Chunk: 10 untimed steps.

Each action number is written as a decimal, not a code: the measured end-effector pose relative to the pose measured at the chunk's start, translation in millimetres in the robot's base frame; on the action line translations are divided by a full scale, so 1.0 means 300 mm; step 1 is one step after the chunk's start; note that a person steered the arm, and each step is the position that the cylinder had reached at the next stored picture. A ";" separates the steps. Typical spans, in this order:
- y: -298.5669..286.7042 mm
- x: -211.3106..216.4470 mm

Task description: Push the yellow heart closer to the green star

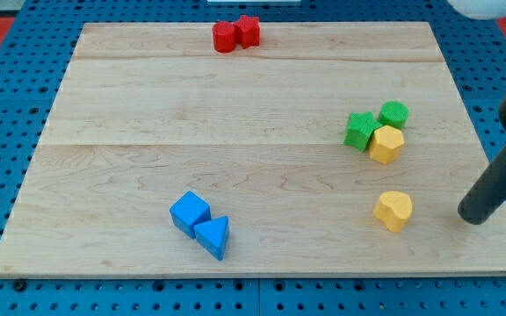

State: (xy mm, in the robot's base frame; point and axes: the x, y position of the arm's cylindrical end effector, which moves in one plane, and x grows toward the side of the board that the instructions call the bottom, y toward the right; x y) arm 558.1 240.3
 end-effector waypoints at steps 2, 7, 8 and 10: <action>-0.174 -0.003; -0.208 0.039; -0.380 0.009; -0.329 -0.153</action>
State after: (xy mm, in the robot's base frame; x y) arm 512.1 141.5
